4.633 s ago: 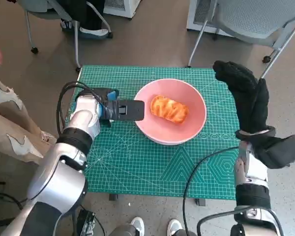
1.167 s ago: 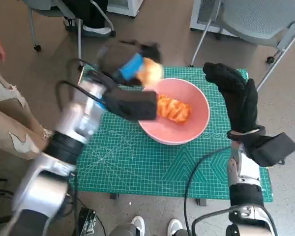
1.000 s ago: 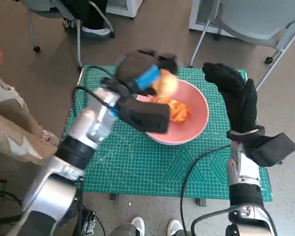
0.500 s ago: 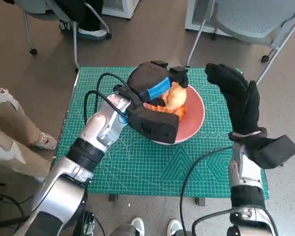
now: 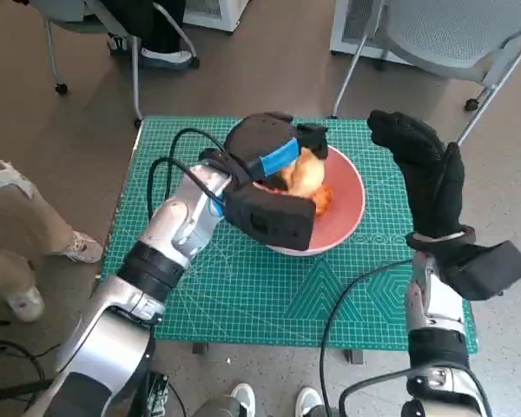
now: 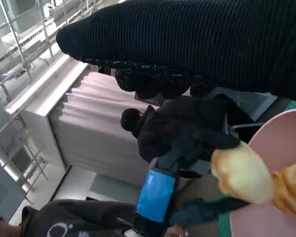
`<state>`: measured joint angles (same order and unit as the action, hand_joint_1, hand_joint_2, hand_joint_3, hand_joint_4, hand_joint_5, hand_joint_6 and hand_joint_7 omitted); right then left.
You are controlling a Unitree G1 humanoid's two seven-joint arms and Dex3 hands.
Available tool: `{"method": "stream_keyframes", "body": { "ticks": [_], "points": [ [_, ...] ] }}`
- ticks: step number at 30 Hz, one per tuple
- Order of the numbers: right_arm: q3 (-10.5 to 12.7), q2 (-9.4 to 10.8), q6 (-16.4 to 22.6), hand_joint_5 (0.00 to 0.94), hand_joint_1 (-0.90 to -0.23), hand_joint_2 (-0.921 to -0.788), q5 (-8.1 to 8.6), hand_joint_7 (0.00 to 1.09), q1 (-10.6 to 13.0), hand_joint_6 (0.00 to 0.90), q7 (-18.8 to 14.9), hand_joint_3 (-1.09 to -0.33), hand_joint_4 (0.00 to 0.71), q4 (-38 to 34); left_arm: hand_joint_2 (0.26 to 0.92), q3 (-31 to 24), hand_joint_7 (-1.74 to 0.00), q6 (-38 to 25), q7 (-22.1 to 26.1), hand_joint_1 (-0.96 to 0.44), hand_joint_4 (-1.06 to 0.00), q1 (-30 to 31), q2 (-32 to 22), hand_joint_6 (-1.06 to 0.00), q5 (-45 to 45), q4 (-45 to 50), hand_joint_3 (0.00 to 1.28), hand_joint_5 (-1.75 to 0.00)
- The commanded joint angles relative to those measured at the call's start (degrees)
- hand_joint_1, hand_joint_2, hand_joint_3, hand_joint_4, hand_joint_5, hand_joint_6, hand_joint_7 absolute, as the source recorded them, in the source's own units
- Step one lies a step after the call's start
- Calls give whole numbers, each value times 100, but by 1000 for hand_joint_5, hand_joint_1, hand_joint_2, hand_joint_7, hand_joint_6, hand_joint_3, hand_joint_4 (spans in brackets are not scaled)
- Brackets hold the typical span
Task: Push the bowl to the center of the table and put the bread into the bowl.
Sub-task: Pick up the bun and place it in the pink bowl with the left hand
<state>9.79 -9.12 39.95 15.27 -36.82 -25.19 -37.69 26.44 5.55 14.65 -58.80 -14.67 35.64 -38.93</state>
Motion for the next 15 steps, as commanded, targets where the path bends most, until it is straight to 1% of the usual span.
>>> {"method": "stream_keyframes", "body": {
  "ticks": [1, 2, 3, 4, 6, 9, 15],
  "points": [
    [-3, -64, -117, 1, -663, -921, -108, 476, 138, 2, 56, -855, 166, -34, 729, -150, -186, -100, 780, -166, -59, -39, -17, -145, -420, 162, 54, -103],
    [-7, -63, -119, 1, -663, -921, -113, 476, 133, 2, 61, -855, 166, -30, 723, -151, -165, -92, 787, -197, -47, -27, -22, -137, -422, 156, 50, -82],
    [-9, -63, -122, 1, -663, -921, -116, 476, 129, 2, 64, -856, 166, -27, 721, -150, -136, -90, 795, -267, -30, -19, -27, -130, -423, 154, 45, -52],
    [-13, -62, -124, 1, -663, -921, -119, 476, 124, 2, 67, -856, 166, -25, 721, -131, -126, -91, 791, -292, -24, -3, -41, -128, -392, 157, 43, -41],
    [-17, -62, -128, 1, -662, -921, -123, 476, 112, 1, 68, -857, 165, -28, 731, -102, -106, -68, 787, -387, -9, 8, -61, -142, -343, 143, 41, -16],
    [-18, -61, -130, 1, -662, -921, -130, 476, 93, 1, 66, -857, 165, -42, 747, -77, -93, -24, 754, -446, -2, 11, -72, -152, -297, 106, 40, -5],
    [-15, -56, -126, 0, -662, -921, -106, 477, 58, 0, 26, -858, 165, -95, 763, -117, -78, -24, 709, -475, 1, 57, -71, -158, -331, 82, 36, 0]
  ]
}}
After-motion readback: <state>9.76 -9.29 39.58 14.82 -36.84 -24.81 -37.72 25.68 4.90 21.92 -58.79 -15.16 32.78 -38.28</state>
